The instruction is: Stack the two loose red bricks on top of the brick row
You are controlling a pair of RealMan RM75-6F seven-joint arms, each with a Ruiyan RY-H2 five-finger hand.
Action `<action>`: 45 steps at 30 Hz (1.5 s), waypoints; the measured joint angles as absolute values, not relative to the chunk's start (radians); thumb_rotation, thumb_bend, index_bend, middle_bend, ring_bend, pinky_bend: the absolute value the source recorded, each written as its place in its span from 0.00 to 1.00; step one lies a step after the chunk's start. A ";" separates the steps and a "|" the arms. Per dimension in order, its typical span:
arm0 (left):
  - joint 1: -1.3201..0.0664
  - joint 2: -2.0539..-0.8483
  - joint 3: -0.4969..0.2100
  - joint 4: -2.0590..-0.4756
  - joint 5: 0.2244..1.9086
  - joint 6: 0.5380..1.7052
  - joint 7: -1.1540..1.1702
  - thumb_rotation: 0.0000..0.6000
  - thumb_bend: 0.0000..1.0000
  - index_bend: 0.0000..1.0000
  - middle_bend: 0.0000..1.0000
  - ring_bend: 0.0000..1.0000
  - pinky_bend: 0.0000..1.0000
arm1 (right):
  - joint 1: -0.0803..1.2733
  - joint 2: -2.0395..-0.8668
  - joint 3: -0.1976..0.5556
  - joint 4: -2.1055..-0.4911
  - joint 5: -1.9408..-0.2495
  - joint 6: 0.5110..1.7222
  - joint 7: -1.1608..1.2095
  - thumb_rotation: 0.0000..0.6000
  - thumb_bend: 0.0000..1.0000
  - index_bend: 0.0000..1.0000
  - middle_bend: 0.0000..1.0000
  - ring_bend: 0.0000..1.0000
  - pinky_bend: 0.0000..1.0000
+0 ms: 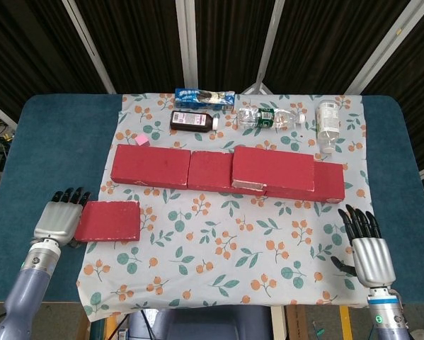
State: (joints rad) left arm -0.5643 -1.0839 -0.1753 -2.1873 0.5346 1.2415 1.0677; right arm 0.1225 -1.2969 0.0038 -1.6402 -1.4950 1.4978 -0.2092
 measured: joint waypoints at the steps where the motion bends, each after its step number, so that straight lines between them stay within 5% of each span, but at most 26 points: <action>1: -0.567 -1.095 -0.170 -2.171 0.533 1.240 1.058 1.00 0.00 0.00 0.00 0.00 0.09 | 0.122 -1.298 0.005 -1.640 -1.495 1.498 -0.211 1.00 0.19 0.00 0.00 0.00 0.00; 21: -0.566 -1.211 -0.091 -1.983 0.649 1.195 0.874 1.00 0.00 0.00 0.00 0.00 0.09 | 0.120 -1.319 0.017 -1.639 -1.478 1.472 -0.246 1.00 0.19 0.00 0.00 0.00 0.00; 45: -0.629 -1.258 -0.057 -1.882 0.577 1.138 0.856 1.00 0.00 0.00 0.00 0.00 0.09 | 0.111 -1.337 0.036 -1.648 -1.451 1.467 -0.295 1.00 0.19 0.00 0.00 0.00 0.00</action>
